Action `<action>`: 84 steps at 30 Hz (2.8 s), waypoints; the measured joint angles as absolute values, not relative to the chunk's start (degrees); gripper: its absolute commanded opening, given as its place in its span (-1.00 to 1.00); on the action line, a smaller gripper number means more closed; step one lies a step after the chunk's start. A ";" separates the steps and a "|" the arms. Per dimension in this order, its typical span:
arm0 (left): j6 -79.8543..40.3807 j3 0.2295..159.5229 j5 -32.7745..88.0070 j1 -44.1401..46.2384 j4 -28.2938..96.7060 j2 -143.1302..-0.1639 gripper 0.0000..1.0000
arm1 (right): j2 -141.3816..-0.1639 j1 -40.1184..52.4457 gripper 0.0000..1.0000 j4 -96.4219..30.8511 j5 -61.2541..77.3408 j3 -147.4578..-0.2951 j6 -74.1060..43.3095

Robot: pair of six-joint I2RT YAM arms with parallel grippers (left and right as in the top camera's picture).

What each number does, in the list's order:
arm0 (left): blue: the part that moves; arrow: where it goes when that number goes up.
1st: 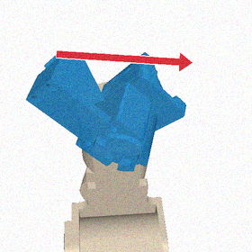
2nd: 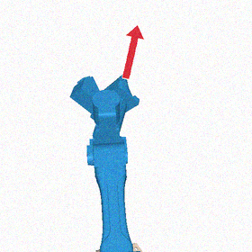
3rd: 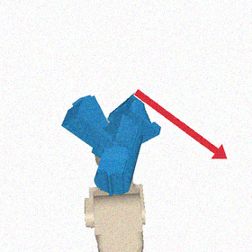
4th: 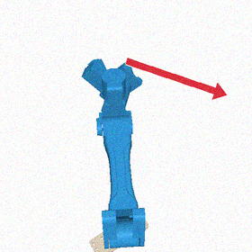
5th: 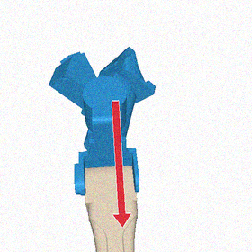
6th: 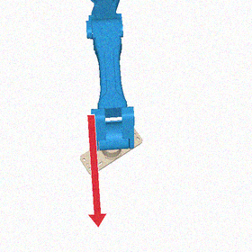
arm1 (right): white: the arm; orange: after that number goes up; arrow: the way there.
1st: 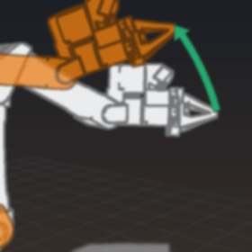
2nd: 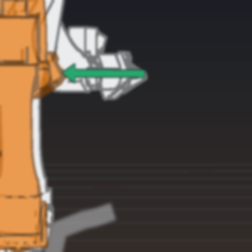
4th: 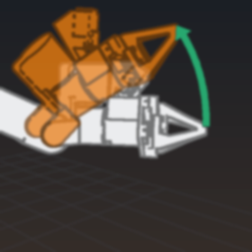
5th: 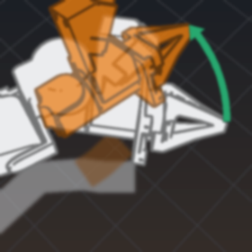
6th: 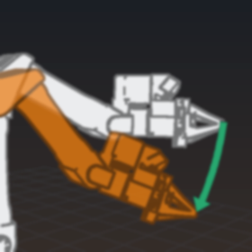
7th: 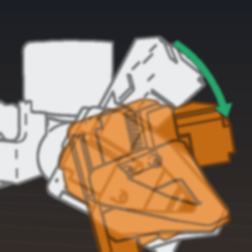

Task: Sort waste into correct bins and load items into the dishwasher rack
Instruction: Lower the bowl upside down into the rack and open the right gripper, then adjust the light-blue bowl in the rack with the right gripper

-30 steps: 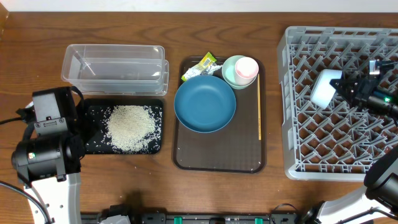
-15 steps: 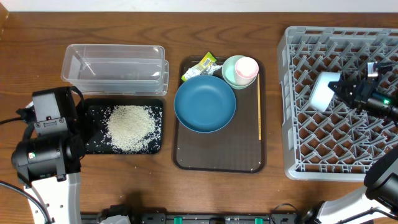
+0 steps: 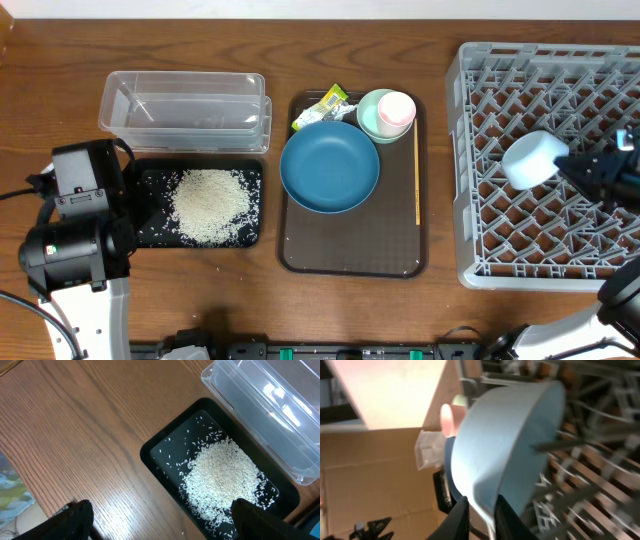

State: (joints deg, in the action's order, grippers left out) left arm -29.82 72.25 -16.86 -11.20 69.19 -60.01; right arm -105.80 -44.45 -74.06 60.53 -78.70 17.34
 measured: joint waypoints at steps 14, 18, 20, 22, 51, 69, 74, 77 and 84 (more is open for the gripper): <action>-29.80 72.25 -16.86 -11.20 69.17 -60.01 0.81 | -89.06 -48.60 -0.38 -75.53 48.64 -78.70 12.25; -29.80 72.25 -16.86 -11.20 69.17 -60.01 0.81 | -83.29 -48.58 -0.50 -74.83 46.94 -78.70 10.57; -29.80 72.25 -16.86 -11.20 69.19 -60.01 0.81 | -81.25 -48.49 -0.87 -72.84 46.22 -78.70 9.41; -29.80 72.25 -16.86 -11.20 69.17 -60.01 0.81 | -80.16 -47.94 -0.97 -69.76 45.39 -78.70 7.09; -29.80 72.25 -16.86 -11.20 69.19 -60.01 0.81 | -95.33 -16.53 -0.98 -52.07 1.28 -77.01 -16.38; -29.82 72.25 -16.86 -11.20 69.19 -60.01 0.81 | -95.15 -16.51 -0.98 -59.68 -0.71 -77.60 -18.59; -29.82 72.25 -16.86 -11.20 69.17 -60.01 0.81 | -94.87 -16.71 -0.98 -63.88 -4.58 -77.14 -20.86; -29.80 72.25 -16.86 -11.20 69.19 -60.01 0.81 | -94.63 -16.91 -0.98 -65.21 -6.96 -77.03 -21.96; -29.80 72.25 -16.86 -11.20 69.17 -60.01 0.81 | -90.06 -16.91 -0.98 -65.06 -7.66 -77.01 -22.61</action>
